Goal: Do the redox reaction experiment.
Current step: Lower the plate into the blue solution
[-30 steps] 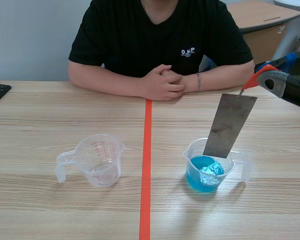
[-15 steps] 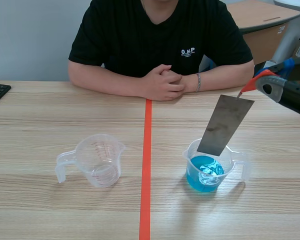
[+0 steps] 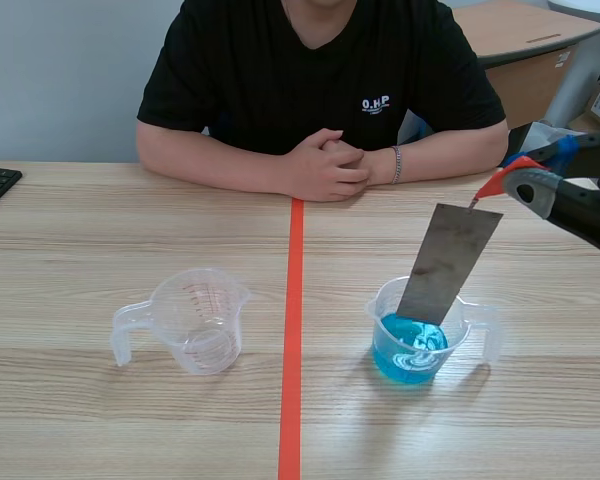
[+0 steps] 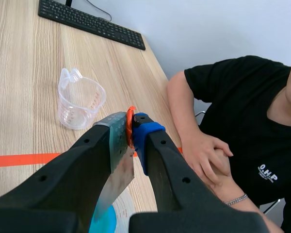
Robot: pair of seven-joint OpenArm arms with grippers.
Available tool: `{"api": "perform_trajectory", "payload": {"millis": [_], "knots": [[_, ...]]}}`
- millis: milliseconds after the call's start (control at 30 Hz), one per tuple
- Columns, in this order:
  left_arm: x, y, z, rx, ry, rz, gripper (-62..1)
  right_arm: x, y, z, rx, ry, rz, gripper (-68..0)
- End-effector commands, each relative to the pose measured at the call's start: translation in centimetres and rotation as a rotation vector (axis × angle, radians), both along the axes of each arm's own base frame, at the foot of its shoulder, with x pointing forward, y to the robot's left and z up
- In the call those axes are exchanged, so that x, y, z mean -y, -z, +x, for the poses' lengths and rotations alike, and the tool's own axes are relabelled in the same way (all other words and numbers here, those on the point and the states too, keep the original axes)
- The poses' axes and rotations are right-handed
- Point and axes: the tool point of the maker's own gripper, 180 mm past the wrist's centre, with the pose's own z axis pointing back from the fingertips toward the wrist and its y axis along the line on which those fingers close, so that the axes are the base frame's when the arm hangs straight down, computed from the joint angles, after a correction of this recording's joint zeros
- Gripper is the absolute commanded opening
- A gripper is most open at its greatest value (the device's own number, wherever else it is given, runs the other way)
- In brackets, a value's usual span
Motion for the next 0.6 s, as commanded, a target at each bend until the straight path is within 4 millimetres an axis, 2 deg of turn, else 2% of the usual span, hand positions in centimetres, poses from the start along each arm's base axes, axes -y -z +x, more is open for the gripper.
{"api": "perform_trajectory", "payload": {"millis": [0, 300, 567], "knots": [[0.1, -0.3, 0.1, 0.012, -0.003, -0.004, -56.8, 0.1, -0.9, 0.5, 0.038, 0.003, 0.026, -66.0], [0.1, -0.3, 0.1, 0.012, -0.003, -0.005, -56.8, -0.1, 1.1, 1.3, 0.021, 0.022, 0.022, -66.0], [0.1, -0.3, 0.1, 0.012, -0.003, -0.005, -56.8, -0.2, 4.5, 2.3, -0.036, 0.054, 0.018, -66.0]]}}
